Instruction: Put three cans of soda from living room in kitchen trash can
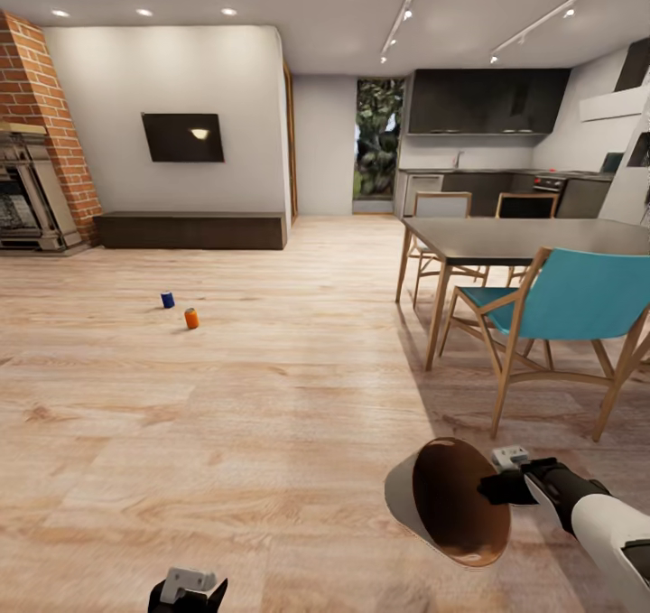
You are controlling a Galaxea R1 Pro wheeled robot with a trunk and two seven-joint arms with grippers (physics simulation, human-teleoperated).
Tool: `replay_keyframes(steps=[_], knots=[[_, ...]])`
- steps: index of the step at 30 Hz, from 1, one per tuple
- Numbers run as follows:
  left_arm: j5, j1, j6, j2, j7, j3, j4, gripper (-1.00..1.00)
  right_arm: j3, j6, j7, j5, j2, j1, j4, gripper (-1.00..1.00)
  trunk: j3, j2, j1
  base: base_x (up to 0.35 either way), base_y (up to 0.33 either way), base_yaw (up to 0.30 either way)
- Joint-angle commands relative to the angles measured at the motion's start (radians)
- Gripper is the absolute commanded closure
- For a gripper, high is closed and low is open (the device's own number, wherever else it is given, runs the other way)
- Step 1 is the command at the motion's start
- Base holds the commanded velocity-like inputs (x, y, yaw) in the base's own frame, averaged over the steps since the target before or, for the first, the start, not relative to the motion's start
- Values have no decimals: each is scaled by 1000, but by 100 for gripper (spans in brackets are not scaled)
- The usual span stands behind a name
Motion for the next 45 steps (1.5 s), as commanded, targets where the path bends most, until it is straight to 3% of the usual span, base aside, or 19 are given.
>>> replay_keyframes(steps=[1, 2, 4, 10, 14, 17, 20, 23, 24, 30, 45], knots=[[0, 0, 1, 1, -1, 0, 0, -100, -27, -17, 23, -8, -3, -1, 0, 100, 4, 0, 0, 0, 0, 0], [0, 0, 2, 2, -3, 0, 0, -100, -27, -58, 64, -8, -18, 4, 3, 100, 8, 1, -1, 0, 0, 0], [0, 0, 3, 3, -9, 0, -1, -100, -27, -74, 79, -9, -27, 12, 1, 100, 16, 1, -2, 0, 0, 0], [-1, -6, 16, 4, -53, 1, 5, -100, -28, -120, 91, -13, -33, 43, -6, 100, 39, 2, -4, 0, 0, 0], [0, -36, 28, 5, -88, 2, 13, -100, -30, -138, 94, -16, -33, 52, -11, 100, 51, 30, -20, 0, 0, 0], [2, -67, 35, 24, -182, 10, 28, -100, -30, -159, 94, -18, -30, 57, -21, 100, 61, 51, -31, 0, 0, 0], [3, -84, 45, 49, -258, 13, 86, -100, -32, -281, 94, -19, -28, 92, -25, 100, 70, 72, -43, 0, 0, 0], [10, -87, 46, 64, -271, 14, 91, -100, -35, -299, 100, -19, -32, 99, -25, 100, 80, 93, -54, 0, 0, 0], [13, -87, 47, 88, -290, 14, 96, -100, -51, -315, 104, -19, -33, 134, -29, 100, 83, 100, -58, 0, 0, 0], [14, -88, 44, 98, -317, 14, 100, -100, -67, -336, 105, -18, -37, 209, -66, 100, 102, 142, -81, 0, 0, 0], [16, -89, 44, 126, -320, 16, 106, -100, -77, -387, 106, -19, -58, 250, -91, 100, 149, 247, -139, 0, 0, 0]])
